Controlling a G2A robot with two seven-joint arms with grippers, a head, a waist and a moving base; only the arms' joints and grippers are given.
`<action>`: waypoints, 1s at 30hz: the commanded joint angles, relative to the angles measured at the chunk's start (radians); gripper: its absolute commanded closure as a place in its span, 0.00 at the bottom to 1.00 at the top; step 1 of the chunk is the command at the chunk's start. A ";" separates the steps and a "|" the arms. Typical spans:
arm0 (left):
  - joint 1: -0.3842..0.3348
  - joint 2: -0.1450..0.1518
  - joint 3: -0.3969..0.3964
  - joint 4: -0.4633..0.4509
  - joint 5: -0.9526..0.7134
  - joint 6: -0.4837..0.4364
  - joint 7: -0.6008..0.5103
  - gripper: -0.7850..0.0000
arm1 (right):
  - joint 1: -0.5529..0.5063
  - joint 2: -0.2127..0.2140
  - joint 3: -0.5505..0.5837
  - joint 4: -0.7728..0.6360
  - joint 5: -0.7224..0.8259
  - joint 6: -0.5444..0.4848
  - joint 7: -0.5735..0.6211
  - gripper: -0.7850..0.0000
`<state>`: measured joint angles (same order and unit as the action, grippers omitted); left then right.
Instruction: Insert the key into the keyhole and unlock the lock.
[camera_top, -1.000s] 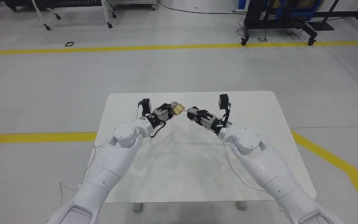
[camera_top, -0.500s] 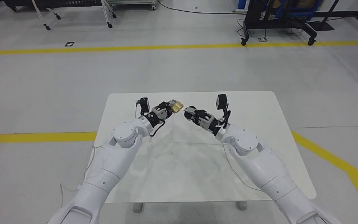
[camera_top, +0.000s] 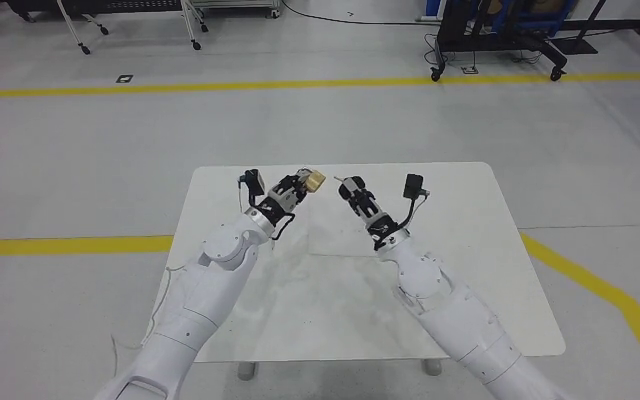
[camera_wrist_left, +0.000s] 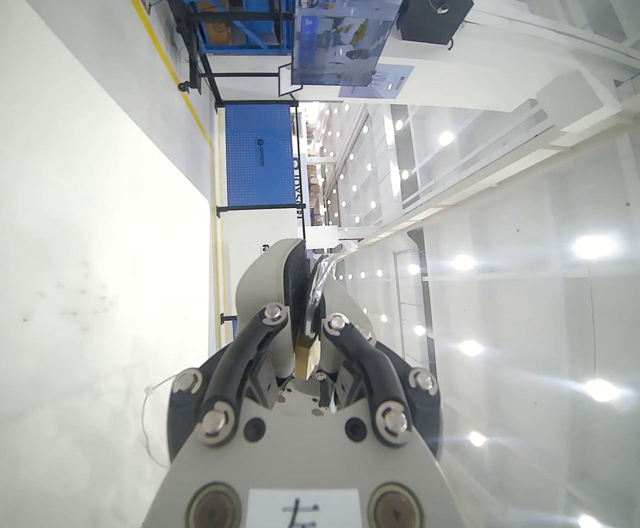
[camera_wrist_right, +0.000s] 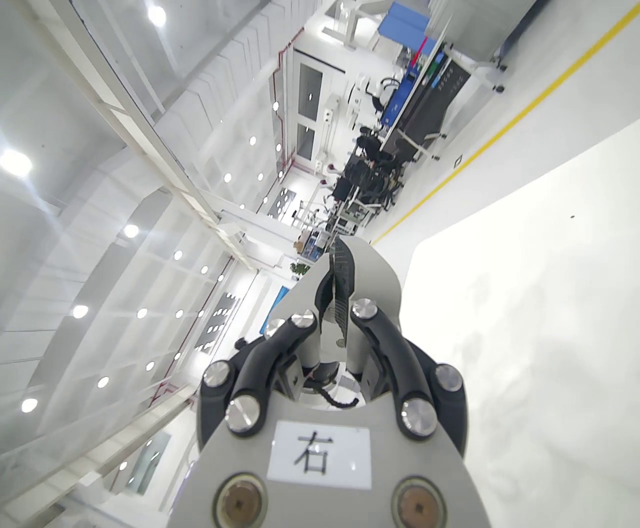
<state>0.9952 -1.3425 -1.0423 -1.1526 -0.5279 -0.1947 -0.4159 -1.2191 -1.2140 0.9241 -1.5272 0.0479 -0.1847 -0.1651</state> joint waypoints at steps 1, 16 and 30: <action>0.000 -0.002 0.002 0.000 0.024 -0.025 0.014 1.00 | -0.010 -0.006 -0.013 -0.009 -0.026 0.009 -0.042 1.00; 0.017 -0.014 0.002 -0.016 0.084 -0.064 0.056 1.00 | -0.022 -0.058 -0.073 -0.007 -0.070 0.033 -0.118 1.00; 0.004 -0.028 -0.011 0.026 -0.020 -0.011 -0.028 1.00 | -0.032 -0.086 -0.050 0.000 -0.085 0.080 -0.128 1.00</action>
<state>1.0001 -1.3701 -1.0537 -1.1278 -0.5494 -0.2059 -0.4423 -1.2515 -1.2988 0.8729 -1.5283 -0.0367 -0.1063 -0.2955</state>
